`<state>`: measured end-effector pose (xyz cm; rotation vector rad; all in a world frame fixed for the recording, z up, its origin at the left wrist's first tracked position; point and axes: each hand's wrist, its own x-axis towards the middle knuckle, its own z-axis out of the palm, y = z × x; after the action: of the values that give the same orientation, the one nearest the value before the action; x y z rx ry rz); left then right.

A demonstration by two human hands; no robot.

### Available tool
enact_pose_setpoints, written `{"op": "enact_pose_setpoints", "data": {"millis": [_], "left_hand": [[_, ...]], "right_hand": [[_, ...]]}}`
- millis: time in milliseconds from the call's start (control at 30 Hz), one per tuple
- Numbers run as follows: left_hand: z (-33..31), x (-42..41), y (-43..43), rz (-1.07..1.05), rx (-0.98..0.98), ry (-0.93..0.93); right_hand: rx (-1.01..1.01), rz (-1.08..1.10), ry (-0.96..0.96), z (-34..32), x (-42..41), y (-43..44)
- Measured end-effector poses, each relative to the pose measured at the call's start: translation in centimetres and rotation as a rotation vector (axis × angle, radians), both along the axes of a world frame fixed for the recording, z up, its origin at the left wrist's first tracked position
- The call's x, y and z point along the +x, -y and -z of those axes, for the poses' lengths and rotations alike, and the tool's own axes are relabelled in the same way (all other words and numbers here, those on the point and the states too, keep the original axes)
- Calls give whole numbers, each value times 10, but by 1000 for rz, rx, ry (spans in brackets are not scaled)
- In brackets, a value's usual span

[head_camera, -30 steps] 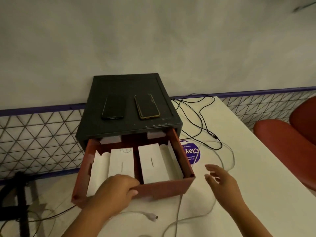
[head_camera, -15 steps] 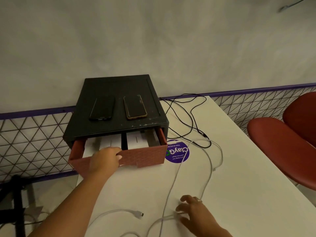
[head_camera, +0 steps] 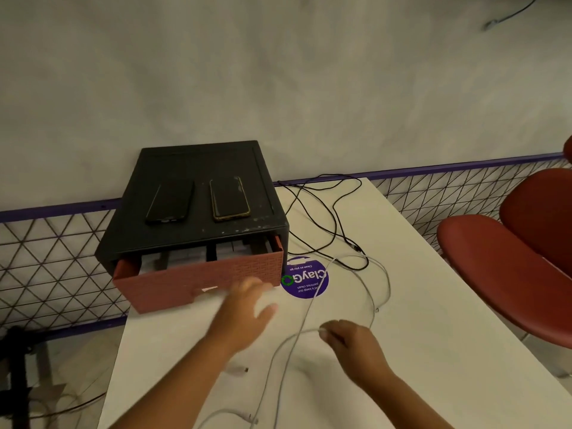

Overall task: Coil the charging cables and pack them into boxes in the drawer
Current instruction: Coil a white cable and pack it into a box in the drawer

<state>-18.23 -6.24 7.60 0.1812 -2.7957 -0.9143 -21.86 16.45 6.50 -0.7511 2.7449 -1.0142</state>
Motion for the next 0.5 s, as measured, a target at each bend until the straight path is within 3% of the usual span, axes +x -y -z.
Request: {"op": "enact_pose_setpoints", "data": {"millis": [67, 133, 300, 500], "left_hand": [[-4, 3, -30, 85, 449, 355], [-7, 5, -45, 175, 567, 492], [-16, 17, -32, 78, 642, 482], [-48, 31, -7, -95, 610, 280]], "right_hand": [[-120, 46, 34, -19, -10, 5], [-251, 101, 59, -37, -21, 9], [-464, 358, -68, -76, -61, -3], [-839, 630, -125, -125, -116, -47]]}}
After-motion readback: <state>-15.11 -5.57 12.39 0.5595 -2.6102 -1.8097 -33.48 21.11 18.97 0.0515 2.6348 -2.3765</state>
